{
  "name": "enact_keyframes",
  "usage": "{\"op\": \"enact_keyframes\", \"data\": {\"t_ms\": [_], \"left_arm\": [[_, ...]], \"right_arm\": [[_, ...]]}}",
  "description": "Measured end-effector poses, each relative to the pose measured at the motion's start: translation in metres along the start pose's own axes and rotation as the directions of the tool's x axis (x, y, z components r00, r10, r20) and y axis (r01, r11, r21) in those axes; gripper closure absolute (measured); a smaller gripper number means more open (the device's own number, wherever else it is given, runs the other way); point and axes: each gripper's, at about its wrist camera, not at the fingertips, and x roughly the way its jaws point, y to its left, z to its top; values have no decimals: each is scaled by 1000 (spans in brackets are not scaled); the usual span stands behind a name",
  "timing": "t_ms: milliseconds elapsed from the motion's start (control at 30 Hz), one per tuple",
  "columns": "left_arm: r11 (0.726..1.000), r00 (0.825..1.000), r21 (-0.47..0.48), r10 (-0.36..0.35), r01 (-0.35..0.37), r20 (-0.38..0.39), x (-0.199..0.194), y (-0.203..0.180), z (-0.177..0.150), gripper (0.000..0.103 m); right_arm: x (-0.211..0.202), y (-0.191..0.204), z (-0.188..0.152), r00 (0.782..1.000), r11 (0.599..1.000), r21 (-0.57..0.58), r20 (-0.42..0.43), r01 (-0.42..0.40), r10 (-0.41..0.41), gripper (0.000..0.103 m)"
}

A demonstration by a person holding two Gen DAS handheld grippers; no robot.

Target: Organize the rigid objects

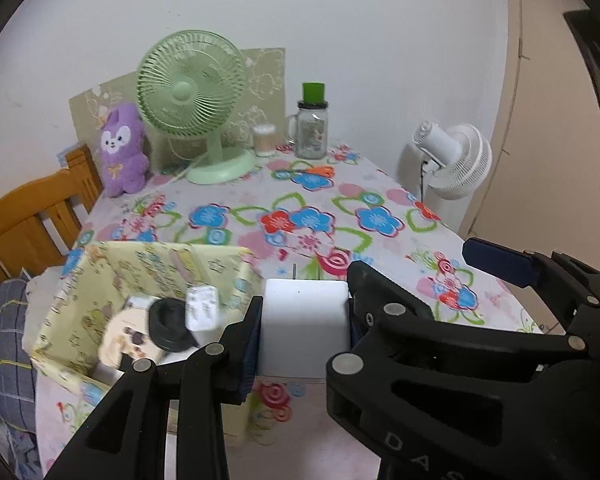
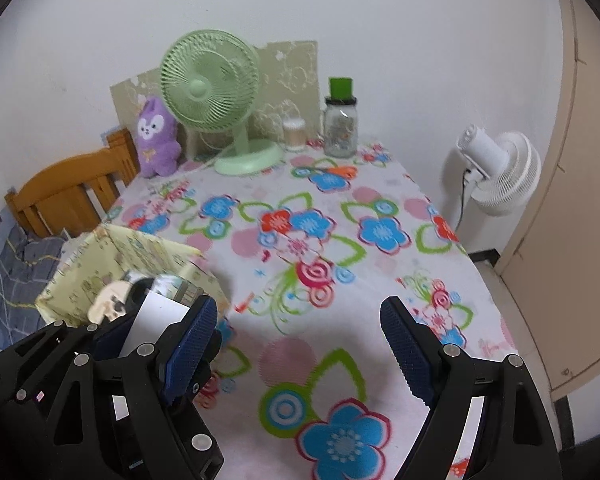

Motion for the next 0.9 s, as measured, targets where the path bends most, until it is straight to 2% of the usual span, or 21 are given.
{"op": "enact_keyframes", "data": {"t_ms": [133,333,533,900], "left_arm": [[1000,1000,0,24,-24,4,1,18,1,63],[998,998,-12,56,-56,-23,13,43,-9,63],[998,998,-23,52,-53,-22,18,55,-21,62],[996,997,-59,74,-74,4,8,65,-27,51]], "right_arm": [[2,17,5,1000,1000,-12,9,-21,21,15],[23,39,0,998,998,3,-22,-58,58,14],[38,53,-10,996,997,17,-44,-73,74,14],[32,64,-13,998,998,-4,-18,-67,67,13]]}}
